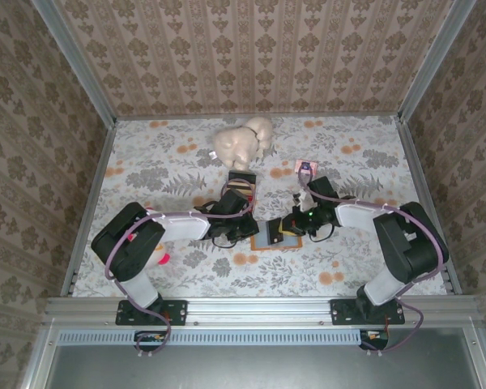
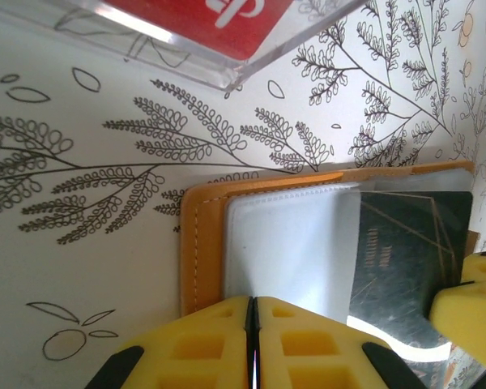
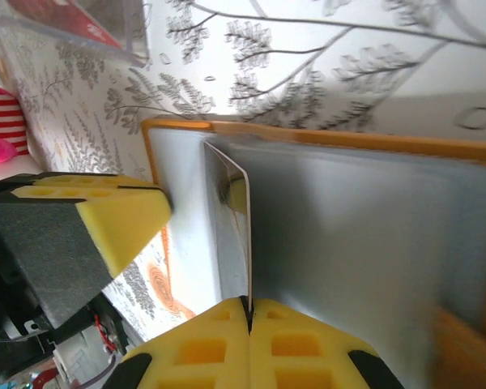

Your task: Take the credit cards out of the card holder

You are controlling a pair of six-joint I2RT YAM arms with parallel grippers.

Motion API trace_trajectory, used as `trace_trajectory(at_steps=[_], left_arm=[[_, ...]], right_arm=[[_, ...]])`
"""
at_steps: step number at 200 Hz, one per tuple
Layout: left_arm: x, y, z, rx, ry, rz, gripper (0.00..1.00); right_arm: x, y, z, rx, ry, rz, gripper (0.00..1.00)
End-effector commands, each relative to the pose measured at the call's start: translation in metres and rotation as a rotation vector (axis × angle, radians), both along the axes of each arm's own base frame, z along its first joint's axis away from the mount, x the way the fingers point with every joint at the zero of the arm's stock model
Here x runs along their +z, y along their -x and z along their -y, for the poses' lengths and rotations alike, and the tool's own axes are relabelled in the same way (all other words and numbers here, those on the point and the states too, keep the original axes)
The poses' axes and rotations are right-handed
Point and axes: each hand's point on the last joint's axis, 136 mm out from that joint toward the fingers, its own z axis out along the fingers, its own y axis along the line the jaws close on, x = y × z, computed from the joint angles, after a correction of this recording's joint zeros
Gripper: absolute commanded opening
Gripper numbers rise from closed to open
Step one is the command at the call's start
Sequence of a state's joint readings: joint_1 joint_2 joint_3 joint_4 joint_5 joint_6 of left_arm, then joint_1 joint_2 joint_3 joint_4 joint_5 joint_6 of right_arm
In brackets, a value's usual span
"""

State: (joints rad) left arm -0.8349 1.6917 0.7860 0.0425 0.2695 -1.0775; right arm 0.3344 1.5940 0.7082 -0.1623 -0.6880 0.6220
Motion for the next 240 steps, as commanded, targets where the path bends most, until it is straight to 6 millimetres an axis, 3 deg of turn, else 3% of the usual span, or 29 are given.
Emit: trace_trajectory(at_steps=[1, 34, 55, 79, 83, 130, 160, 173, 178, 206, 240], left_arm=[[-0.022, 0.013, -0.020, -0.014, -0.102, -0.061, 0.11], [-0.012, 0.008, -0.014, -0.029, -0.079, -0.042, 0.13], [0.008, 0.002, -0.002, -0.057, -0.020, -0.012, 0.18], [0.040, -0.007, 0.004, -0.075, 0.019, 0.046, 0.31], [0.046, -0.010, 0.004, -0.075, 0.029, 0.058, 0.33], [0.130, -0.035, 0.001, -0.135, 0.212, 0.241, 0.67], [0.162, -0.045, -0.001, -0.141, 0.343, 0.271, 0.81], [0.171, -0.052, -0.003, -0.131, 0.395, 0.273, 0.82], [0.175, -0.055, -0.004, -0.128, 0.413, 0.276, 0.83], [0.195, -0.059, 0.002, -0.185, 0.496, 0.299, 0.82], [0.212, -0.068, 0.009, -0.207, 0.557, 0.322, 0.72]], right_arm=[[-0.012, 0.016, 0.018, -0.004, 0.071, -0.041, 0.02], [0.001, 0.009, 0.023, -0.040, 0.036, 0.007, 0.00], [0.021, 0.003, 0.019, -0.048, -0.028, 0.072, 0.00], [0.041, -0.004, 0.017, -0.062, -0.089, 0.129, 0.00], [0.052, -0.006, 0.016, -0.065, -0.110, 0.163, 0.00], [0.106, -0.031, 0.002, -0.067, -0.304, 0.299, 0.00], [0.144, -0.049, -0.010, -0.050, -0.428, 0.380, 0.00], [0.162, -0.055, -0.013, -0.043, -0.473, 0.420, 0.00], [0.159, -0.059, -0.015, -0.045, -0.479, 0.406, 0.00], [0.179, -0.070, -0.020, -0.038, -0.548, 0.432, 0.00], [0.194, -0.077, -0.025, -0.038, -0.617, 0.451, 0.00]])
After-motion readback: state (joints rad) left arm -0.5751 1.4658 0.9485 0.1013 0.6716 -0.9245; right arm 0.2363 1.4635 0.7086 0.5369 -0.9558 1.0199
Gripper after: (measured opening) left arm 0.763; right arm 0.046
